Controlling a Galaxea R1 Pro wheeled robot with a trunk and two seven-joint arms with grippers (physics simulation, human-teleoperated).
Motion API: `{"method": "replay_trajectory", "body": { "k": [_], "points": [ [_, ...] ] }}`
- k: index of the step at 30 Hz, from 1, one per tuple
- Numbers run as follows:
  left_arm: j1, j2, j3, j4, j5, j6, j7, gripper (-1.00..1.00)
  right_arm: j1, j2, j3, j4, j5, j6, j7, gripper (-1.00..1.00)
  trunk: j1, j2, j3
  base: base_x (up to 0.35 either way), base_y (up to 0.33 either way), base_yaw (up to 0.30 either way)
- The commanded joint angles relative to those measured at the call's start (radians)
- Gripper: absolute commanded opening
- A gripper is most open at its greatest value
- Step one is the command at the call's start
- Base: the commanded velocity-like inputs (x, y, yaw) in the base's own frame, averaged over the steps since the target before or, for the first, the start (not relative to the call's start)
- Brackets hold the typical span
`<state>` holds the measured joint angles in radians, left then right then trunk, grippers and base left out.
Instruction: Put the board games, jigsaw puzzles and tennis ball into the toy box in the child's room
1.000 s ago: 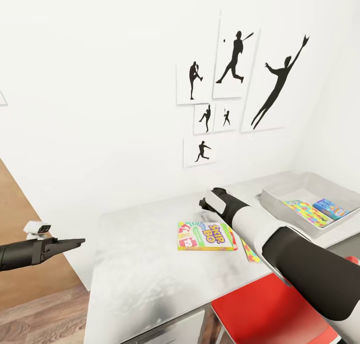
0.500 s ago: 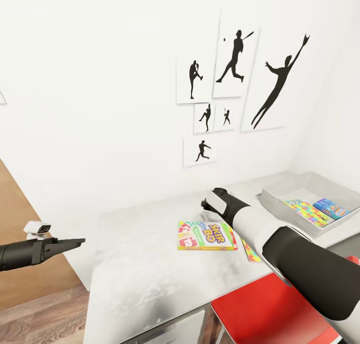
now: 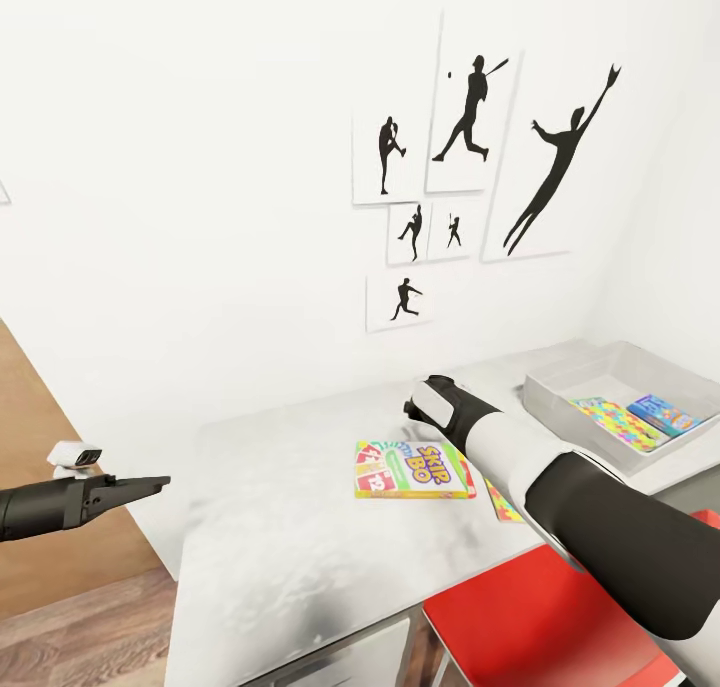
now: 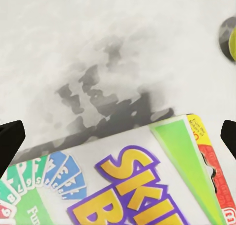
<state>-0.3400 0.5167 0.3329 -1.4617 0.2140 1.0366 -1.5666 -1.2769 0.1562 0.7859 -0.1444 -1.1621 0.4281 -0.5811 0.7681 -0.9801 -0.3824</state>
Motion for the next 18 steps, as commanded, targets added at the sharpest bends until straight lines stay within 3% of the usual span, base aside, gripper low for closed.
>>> {"method": "replay_trajectory", "body": {
  "k": [1, 18],
  "points": [
    [-0.001, 0.0, 0.0, 0.0, -0.001, 0.011, -0.004, 1.0, -0.001, 0.0, 0.007, -0.001, -0.005, 0.006, -0.005, 1.0, 0.004, -0.008, -0.004, 0.0, 0.0, 0.0],
    [-0.001, 0.0, 0.0, 0.0, 0.0, 0.011, -0.004, 1.0, -0.001, 0.0, 0.007, -0.001, -0.005, 0.006, -0.005, 1.0, 0.065, -0.12, -0.055, 0.0, 0.0, 0.0]
  ]
}}
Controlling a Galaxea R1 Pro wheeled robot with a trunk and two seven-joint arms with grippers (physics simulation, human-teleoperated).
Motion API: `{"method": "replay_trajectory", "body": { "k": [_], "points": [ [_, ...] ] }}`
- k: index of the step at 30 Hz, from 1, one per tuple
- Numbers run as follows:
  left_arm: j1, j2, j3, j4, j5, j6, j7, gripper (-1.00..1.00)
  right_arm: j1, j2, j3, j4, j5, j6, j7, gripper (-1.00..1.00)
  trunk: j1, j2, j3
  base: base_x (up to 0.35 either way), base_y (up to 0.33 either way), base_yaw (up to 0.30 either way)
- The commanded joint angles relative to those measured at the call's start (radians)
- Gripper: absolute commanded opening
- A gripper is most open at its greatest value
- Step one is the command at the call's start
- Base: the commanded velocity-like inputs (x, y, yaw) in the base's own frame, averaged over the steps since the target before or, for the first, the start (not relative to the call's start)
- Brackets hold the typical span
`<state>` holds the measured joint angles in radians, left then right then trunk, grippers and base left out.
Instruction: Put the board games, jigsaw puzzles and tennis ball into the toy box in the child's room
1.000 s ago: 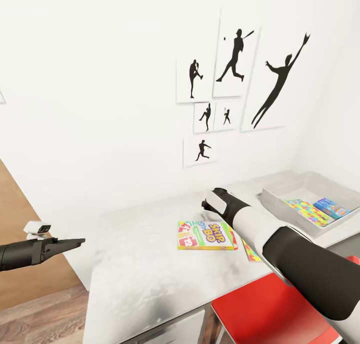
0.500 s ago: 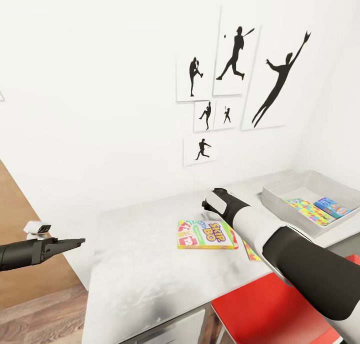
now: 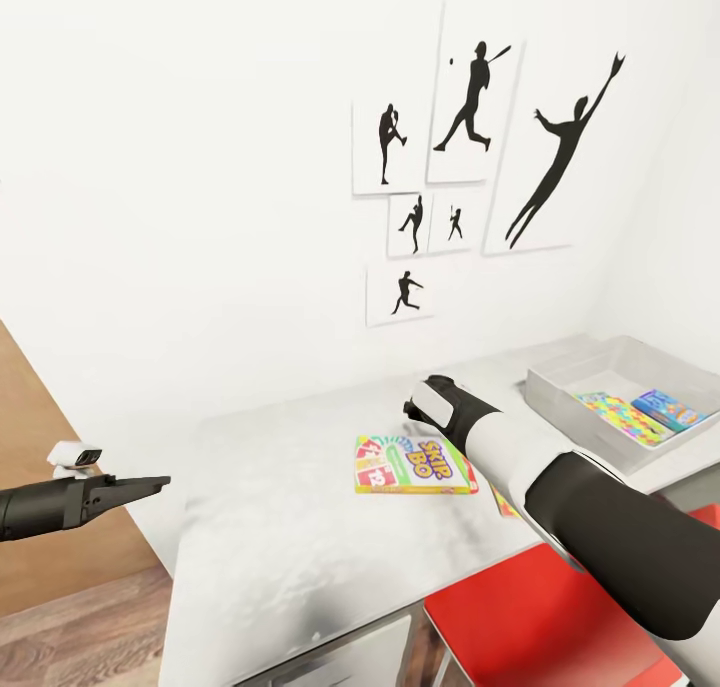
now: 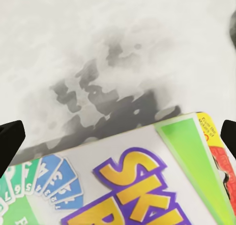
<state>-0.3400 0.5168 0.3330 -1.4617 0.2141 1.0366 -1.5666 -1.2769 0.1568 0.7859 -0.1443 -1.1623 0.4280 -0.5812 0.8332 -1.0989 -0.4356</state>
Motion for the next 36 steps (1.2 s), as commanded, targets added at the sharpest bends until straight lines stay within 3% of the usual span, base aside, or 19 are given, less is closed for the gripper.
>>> {"method": "replay_trajectory", "body": {
  "k": [1, 20, 27, 36],
  "points": [
    [-0.001, 0.0, 0.0, 0.0, -0.001, 0.011, -0.004, 1.0, -0.001, 0.0, 0.007, -0.001, -0.005, 0.006, -0.005, 1.0, 0.004, -0.008, -0.004, 0.0, 0.0, 0.0],
    [-0.001, 0.001, 0.0, 0.0, 0.0, 0.011, -0.004, 1.0, -0.001, 0.0, 0.007, -0.001, -0.005, 0.006, -0.005, 1.0, 0.077, -0.141, -0.064, 0.0, 0.0, 0.0],
    [-0.001, 0.002, 0.0, 0.0, 0.001, 0.011, -0.004, 1.0, -0.001, 0.0, 0.007, -0.001, -0.005, 0.006, -0.005, 1.0, 0.077, -0.141, -0.064, 0.0, 0.0, 0.0],
    [-0.001, 0.002, 0.0, 0.0, 0.001, 0.011, -0.004, 1.0, -0.001, -0.001, 0.007, -0.001, -0.005, 0.006, -0.005, 1.0, 0.111, -0.204, -0.092, 0.0, 0.0, 0.0]
  ]
}}
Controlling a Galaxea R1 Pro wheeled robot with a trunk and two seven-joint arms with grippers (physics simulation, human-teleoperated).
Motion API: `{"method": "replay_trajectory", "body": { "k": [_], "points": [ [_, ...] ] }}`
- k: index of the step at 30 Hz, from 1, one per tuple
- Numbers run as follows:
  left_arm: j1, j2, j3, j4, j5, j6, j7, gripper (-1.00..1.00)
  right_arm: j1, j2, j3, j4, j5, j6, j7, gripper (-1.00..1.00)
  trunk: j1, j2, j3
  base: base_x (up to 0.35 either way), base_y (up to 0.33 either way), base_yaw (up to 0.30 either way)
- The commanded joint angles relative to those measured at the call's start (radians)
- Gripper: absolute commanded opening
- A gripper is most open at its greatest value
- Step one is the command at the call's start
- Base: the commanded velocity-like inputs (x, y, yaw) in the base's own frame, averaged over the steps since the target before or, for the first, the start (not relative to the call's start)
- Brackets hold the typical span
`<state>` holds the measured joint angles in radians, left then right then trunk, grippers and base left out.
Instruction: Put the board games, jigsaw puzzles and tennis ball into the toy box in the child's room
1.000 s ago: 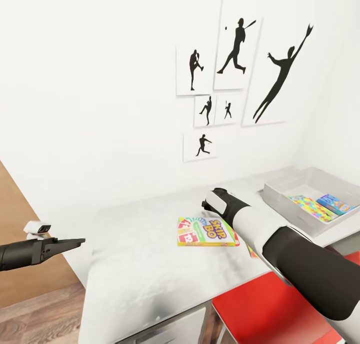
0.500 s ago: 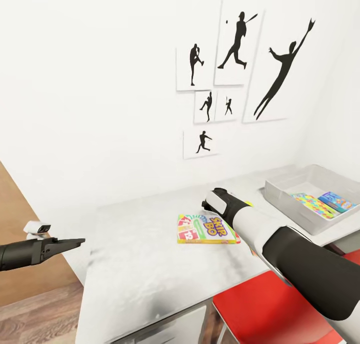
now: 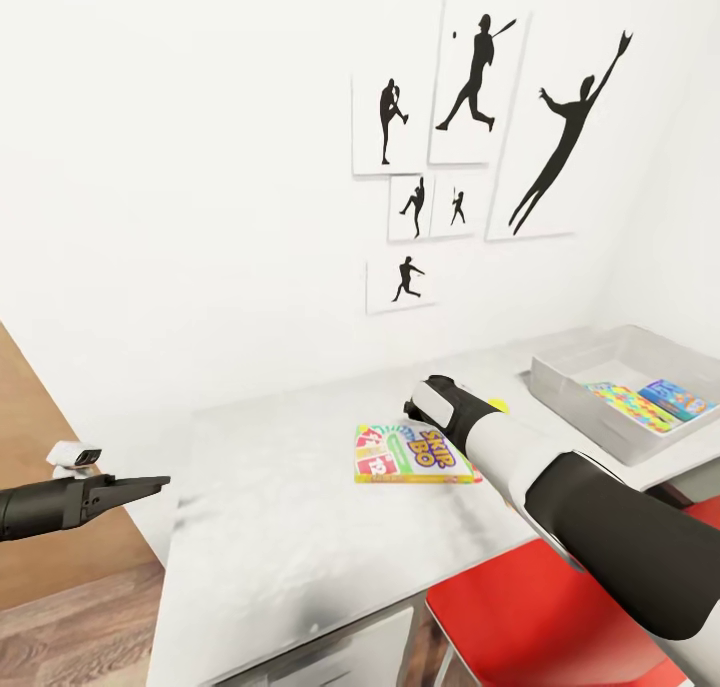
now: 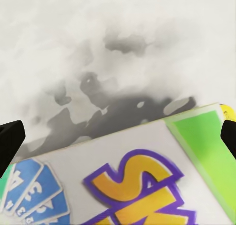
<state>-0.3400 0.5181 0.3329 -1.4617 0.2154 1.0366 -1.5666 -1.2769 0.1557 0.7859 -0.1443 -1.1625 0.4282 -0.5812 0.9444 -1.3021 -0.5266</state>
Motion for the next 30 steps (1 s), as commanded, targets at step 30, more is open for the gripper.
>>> {"method": "replay_trajectory", "body": {
  "k": [30],
  "points": [
    [-0.001, 0.0, 0.0, 0.0, -0.001, 0.011, -0.004, 1.0, -0.001, -0.003, 0.009, 0.019, -0.005, 0.025, -0.047, 1.0, 0.012, -0.022, -0.011, 0.0, 0.0, 0.0]
  ]
}}
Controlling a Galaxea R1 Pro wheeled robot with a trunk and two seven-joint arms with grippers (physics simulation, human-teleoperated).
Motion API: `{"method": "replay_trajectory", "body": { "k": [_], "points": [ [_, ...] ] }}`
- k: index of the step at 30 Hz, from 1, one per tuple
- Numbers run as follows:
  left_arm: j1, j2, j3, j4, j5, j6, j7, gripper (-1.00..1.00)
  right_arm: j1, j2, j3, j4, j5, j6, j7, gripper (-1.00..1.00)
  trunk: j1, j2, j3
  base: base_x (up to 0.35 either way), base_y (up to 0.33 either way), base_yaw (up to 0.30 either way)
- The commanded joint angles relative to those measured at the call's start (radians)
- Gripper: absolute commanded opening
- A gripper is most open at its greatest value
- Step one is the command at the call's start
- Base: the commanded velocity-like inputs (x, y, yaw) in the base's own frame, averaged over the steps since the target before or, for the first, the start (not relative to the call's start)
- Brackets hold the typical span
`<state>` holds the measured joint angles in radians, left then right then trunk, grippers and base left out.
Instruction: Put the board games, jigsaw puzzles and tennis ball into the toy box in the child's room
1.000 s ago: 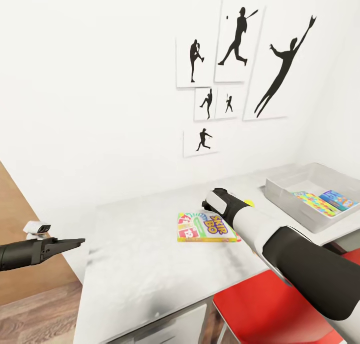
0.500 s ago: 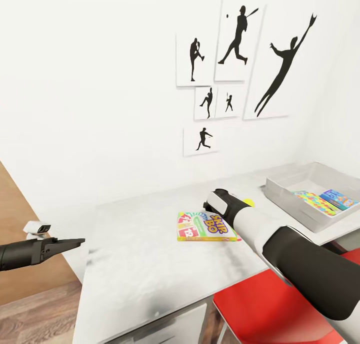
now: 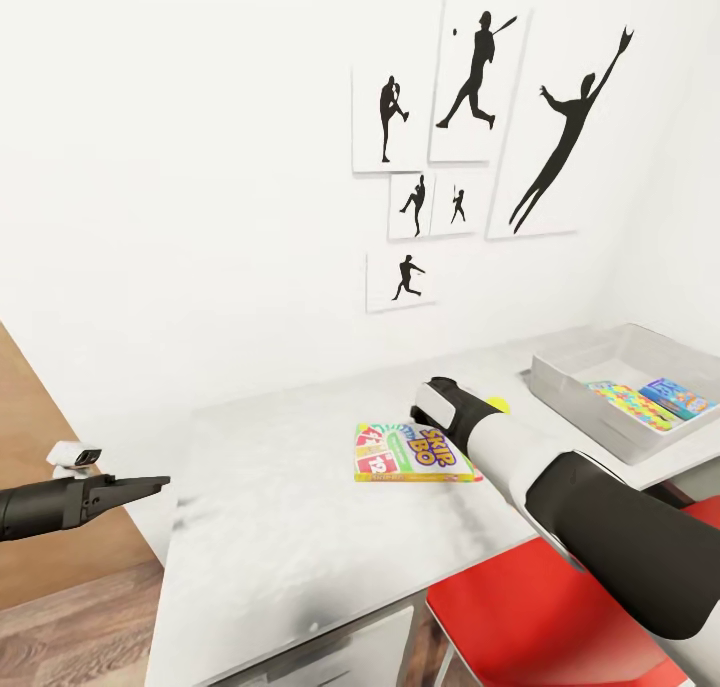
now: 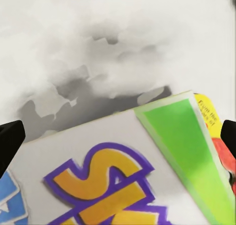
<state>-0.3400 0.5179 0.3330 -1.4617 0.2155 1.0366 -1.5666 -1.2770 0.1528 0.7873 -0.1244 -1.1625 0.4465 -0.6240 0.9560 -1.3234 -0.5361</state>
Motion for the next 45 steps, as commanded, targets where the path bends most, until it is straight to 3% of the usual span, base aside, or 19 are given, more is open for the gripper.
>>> {"method": "replay_trajectory", "body": {
  "k": [1, 17, 23, 45],
  "points": [
    [-0.001, 0.0, 0.0, 0.0, -0.001, 0.011, -0.004, 1.0, -0.001, -0.001, 0.007, -0.001, -0.005, 0.007, -0.006, 1.0, 0.0, -0.001, -0.001, 0.0, 0.0, 0.0],
    [-0.001, 0.0, 0.0, 0.0, -0.001, 0.011, -0.004, 1.0, -0.001, -0.007, 0.007, -0.001, -0.005, 0.012, -0.01, 1.0, 0.0, -0.001, -0.001, 0.0, 0.0, 0.0],
    [-0.001, -0.001, 0.0, 0.0, -0.001, 0.011, -0.004, 1.0, -0.001, -0.007, 0.007, -0.001, -0.005, 0.012, -0.01, 1.0, 0.023, -0.043, -0.02, 0.0, 0.0, 0.0],
    [-0.001, 0.001, 0.0, 0.0, -0.001, 0.011, -0.004, 1.0, -0.001, -0.005, 0.007, 0.009, -0.006, 0.012, -0.01, 1.0, 0.023, -0.043, -0.02, 0.0, 0.0, 0.0]
  ]
}}
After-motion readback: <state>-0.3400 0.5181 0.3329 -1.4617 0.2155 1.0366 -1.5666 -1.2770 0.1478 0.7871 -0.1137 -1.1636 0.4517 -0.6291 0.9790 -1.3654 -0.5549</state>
